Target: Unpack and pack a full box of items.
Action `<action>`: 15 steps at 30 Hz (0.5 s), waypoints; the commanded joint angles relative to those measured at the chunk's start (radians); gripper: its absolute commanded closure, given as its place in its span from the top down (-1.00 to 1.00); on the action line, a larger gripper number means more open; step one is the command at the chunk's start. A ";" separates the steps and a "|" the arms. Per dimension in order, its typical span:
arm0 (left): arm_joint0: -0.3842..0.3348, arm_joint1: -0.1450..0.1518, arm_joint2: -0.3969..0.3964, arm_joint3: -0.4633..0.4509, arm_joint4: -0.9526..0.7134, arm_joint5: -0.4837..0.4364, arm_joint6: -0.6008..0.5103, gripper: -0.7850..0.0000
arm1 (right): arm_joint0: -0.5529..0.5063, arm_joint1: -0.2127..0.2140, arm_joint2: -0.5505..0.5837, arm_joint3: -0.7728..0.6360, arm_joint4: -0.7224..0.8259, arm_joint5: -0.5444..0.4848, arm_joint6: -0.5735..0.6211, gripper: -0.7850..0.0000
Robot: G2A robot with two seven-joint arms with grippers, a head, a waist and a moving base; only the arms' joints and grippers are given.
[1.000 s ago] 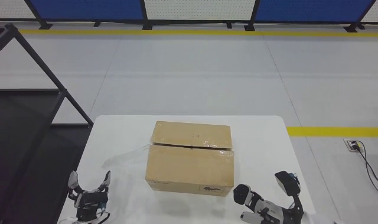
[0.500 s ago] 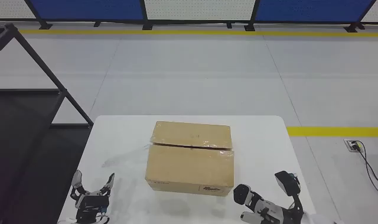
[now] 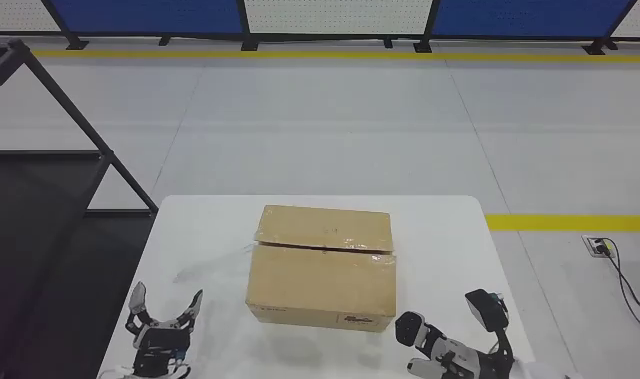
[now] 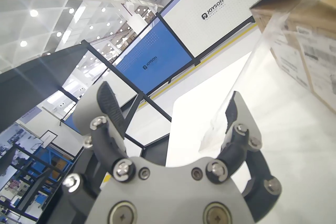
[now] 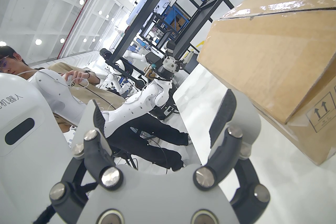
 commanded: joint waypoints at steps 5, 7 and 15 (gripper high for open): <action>0.079 0.002 -0.051 -0.123 -0.108 -0.093 -0.031 1.00 | 0.000 0.000 0.000 0.000 0.000 0.000 0.000 1.00; 0.107 0.004 -0.083 -0.153 -0.156 -0.147 -0.033 1.00 | 0.000 0.000 0.000 0.000 0.000 0.000 0.000 1.00; 0.202 0.025 -0.270 -0.207 -0.406 -0.514 -0.008 1.00 | 0.000 0.000 0.000 0.000 0.000 0.000 0.000 1.00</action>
